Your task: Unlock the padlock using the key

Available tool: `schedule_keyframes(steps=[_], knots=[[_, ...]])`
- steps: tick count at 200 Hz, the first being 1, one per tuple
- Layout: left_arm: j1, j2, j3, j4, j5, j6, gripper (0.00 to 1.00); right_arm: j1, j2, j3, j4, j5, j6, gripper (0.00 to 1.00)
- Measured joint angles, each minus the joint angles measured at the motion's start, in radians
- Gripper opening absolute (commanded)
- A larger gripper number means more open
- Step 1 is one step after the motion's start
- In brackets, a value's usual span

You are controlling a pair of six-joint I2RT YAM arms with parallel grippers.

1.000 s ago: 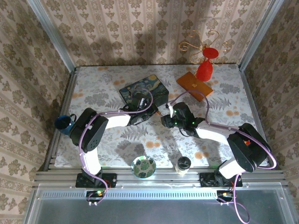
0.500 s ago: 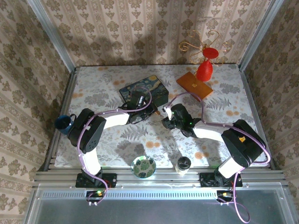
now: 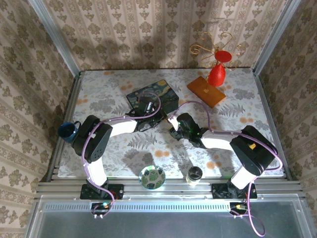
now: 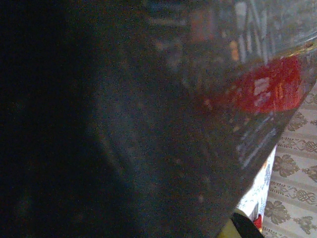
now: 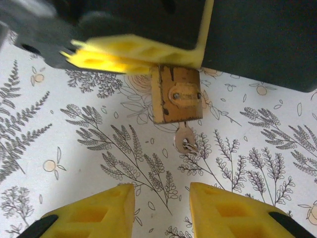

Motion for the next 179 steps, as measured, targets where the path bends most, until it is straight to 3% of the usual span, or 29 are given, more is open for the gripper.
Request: schedule_keyframes(steps=[92, 119, 179], knots=[[0.005, -0.005, 0.000, 0.000, 0.014, -0.006, 0.01, 0.000, 0.043, 0.038, 0.004, 0.021, 0.000, 0.34], [0.006, -0.005, 0.000, 0.000, 0.014, -0.007, 0.01, 0.000, 0.046, 0.051, 0.004, 0.023, 0.000, 0.26], [0.006, -0.005, 0.000, 0.000, 0.016, -0.008, 0.00, 0.000, 0.070, 0.064, 0.004, 0.024, 0.000, 0.24]])
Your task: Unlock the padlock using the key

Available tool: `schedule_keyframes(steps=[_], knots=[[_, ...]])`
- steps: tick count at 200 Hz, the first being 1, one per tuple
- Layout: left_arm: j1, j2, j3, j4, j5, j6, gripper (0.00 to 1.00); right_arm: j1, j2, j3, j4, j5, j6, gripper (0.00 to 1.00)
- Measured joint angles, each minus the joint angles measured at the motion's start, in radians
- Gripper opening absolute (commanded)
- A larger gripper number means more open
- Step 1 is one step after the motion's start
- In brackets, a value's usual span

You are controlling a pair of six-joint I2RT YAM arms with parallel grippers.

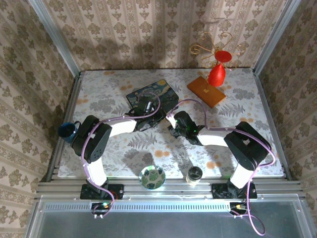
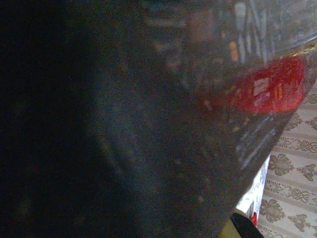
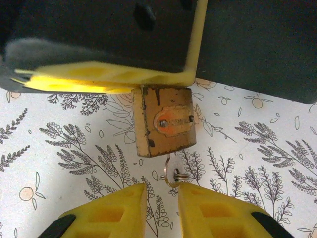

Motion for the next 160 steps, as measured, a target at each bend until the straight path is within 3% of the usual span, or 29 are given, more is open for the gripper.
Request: schedule_keyframes(steps=[44, 61, 160], knots=[[0.000, 0.000, 0.000, 0.001, 0.004, -0.006, 0.00, 0.000, 0.004, 0.000, 0.001, 0.000, 0.000, 0.21], [0.000, 0.000, 0.000, 0.004, 0.007, -0.006, 0.00, 0.000, 0.004, 0.001, 0.001, -0.001, 0.000, 0.10], [0.011, 0.000, 0.016, -0.008, 0.024, -0.006, 0.00, -0.001, 0.015, 0.047, -0.049, -0.002, -0.020, 0.01]])
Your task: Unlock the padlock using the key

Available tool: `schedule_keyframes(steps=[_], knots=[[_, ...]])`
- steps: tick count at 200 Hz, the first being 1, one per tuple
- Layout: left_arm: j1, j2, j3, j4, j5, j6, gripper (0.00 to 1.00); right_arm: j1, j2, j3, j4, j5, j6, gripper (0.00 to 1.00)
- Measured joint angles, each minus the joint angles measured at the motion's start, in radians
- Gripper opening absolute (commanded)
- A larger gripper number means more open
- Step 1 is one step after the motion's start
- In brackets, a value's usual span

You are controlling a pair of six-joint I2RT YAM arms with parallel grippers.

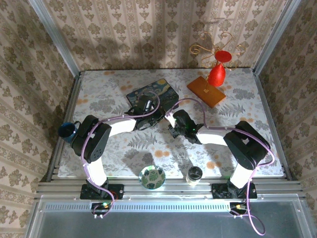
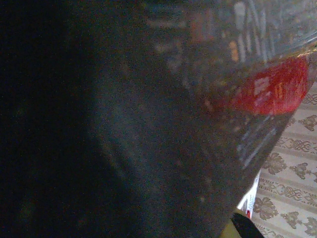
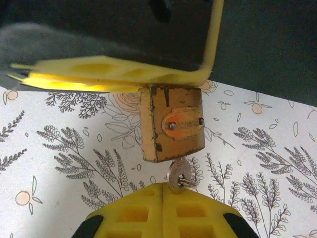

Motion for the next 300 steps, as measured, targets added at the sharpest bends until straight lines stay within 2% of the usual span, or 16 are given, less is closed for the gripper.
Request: schedule_keyframes(steps=[21, 40, 102, 128, 158, 186, 221, 272, 279, 300], knots=[[0.003, 0.000, 0.000, 0.000, 0.005, 0.000, 0.00, -0.013, 0.002, 0.010, -0.015, -0.026, 0.002, 0.00], [0.004, 0.000, 0.000, 0.000, 0.006, 0.000, 0.00, -0.045, 0.002, 0.010, -0.016, -0.101, 0.024, 0.00], [0.009, 0.000, 0.000, 0.019, 0.029, 0.000, 0.00, -0.196, 0.006, 0.010, 0.005, -0.509, 0.185, 0.00], [0.010, 0.000, 0.000, 0.032, 0.032, -0.001, 0.00, -0.253, 0.044, 0.009, 0.066, -0.661, 0.282, 0.00], [0.015, 0.000, -0.001, 0.040, 0.034, -0.002, 0.17, -0.295, 0.101, 0.008, 0.159, -0.800, 0.386, 0.00], [0.018, 0.000, -0.007, 0.042, 0.047, -0.029, 0.30, -0.306, 0.113, 0.007, 0.194, -0.842, 0.431, 0.00], [0.012, 0.000, -0.011, 0.035, 0.096, -0.054, 0.34, -0.307, 0.113, 0.007, 0.247, -0.849, 0.457, 0.00], [-0.002, 0.000, -0.013, 0.037, 0.136, -0.060, 0.32, -0.307, 0.140, 0.008, 0.281, -0.856, 0.475, 0.00], [-0.002, 0.000, -0.014, 0.035, 0.137, -0.061, 0.34, -0.307, 0.141, 0.008, 0.280, -0.855, 0.474, 0.00], [0.000, 0.000, -0.023, 0.037, 0.135, -0.076, 0.52, -0.307, 0.142, 0.008, 0.270, -0.851, 0.472, 0.00]])
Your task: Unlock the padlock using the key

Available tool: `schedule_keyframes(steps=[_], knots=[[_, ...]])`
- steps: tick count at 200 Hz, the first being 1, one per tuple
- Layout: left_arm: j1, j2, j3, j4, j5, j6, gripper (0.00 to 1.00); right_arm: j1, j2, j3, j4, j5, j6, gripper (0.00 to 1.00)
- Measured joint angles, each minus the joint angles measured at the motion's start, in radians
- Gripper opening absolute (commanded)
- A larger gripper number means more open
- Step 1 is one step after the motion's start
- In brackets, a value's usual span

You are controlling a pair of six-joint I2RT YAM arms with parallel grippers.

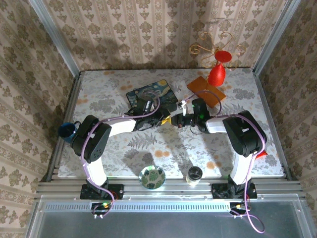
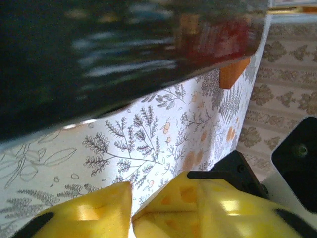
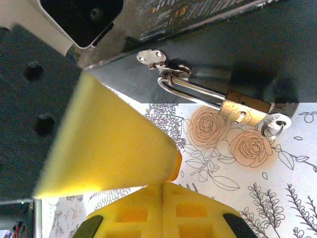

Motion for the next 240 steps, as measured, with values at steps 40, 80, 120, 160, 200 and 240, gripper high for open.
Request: schedule_keyframes(steps=[40, 80, 120, 160, 200, 240], knots=[[-0.001, -0.025, -0.014, -0.060, -0.052, 0.009, 0.91, 0.000, -0.023, -0.015, -0.077, 0.068, -0.031, 0.02], [-0.024, -0.038, -0.028, -0.087, -0.159, 0.047, 0.96, 0.005, -0.075, -0.023, -0.141, 0.163, -0.070, 0.33], [-0.035, -0.037, -0.064, -0.028, -0.240, 0.098, 1.00, 0.049, -0.082, -0.002, -0.199, 0.277, -0.144, 0.47], [-0.024, -0.016, -0.062, 0.056, -0.310, 0.172, 1.00, 0.064, -0.011, 0.111, -0.229, 0.328, -0.206, 0.54], [0.006, 0.062, -0.019, 0.104, -0.318, 0.224, 1.00, 0.071, 0.049, 0.200, -0.282, 0.367, -0.270, 0.58], [0.022, 0.087, 0.010, 0.133, -0.311, 0.239, 1.00, 0.073, 0.108, 0.270, -0.307, 0.371, -0.295, 0.58]])
